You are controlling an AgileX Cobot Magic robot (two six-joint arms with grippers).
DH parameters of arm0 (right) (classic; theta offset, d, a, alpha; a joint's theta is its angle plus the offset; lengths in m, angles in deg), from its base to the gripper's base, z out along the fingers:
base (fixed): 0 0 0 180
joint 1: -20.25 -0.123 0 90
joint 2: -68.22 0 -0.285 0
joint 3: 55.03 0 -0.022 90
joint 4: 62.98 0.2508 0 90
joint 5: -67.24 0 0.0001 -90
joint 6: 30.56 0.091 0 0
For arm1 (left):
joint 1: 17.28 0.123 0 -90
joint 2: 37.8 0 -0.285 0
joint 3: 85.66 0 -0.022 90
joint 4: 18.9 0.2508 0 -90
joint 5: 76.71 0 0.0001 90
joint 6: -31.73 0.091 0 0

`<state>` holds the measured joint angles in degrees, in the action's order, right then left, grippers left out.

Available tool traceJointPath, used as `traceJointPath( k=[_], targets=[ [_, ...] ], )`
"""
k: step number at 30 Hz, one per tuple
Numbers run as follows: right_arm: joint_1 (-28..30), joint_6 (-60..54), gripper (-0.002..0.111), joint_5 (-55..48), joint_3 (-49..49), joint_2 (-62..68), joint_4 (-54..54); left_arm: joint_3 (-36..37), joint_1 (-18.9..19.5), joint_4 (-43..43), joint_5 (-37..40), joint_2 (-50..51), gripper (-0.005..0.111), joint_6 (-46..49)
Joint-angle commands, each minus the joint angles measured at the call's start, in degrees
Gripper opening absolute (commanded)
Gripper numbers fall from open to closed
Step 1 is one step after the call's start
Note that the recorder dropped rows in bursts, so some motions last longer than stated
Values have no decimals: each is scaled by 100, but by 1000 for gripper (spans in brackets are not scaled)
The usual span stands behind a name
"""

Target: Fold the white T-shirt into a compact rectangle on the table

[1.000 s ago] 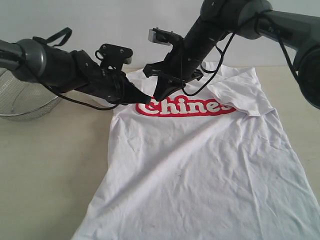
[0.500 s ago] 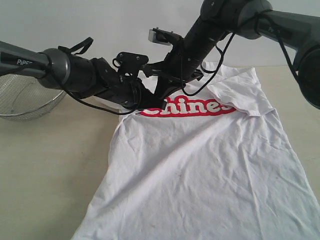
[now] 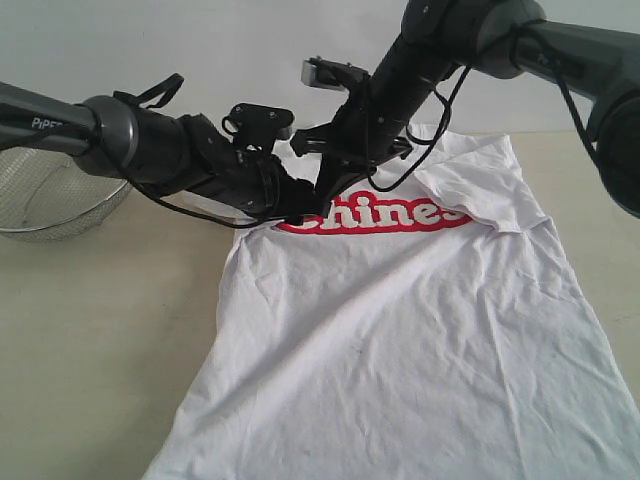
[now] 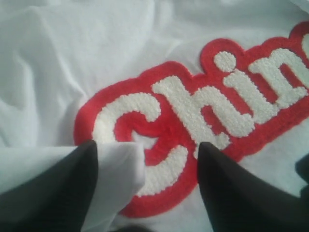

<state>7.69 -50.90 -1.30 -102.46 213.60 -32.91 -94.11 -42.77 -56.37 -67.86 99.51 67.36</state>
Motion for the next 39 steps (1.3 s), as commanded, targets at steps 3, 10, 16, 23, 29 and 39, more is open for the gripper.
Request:
traceJointPath(
  k=[3,10,16,23,29,39],
  targets=[
    [7,149,0,235,-5,-49,-154,-36,-47,-63,151,-56,57,-24],
    [89,149,0,286,-5,-49,-198,-36,28,-63,129,-537,57,-24],
    [332,83,0,270,-5,-49,-98,-36,373,21,483,-911,53,-137],
    [291,-928,0,661,-13,-154,-107,248,1107,1858,1659,-1616,21,-2020],
    [100,-1564,1,1266,-13,-166,-103,836,1653,2407,1991,-2328,14,-2583],
    [-456,-2098,54,1423,1,-166,-101,1882,1961,1931,1621,-2564,14,-2844]
  ],
)
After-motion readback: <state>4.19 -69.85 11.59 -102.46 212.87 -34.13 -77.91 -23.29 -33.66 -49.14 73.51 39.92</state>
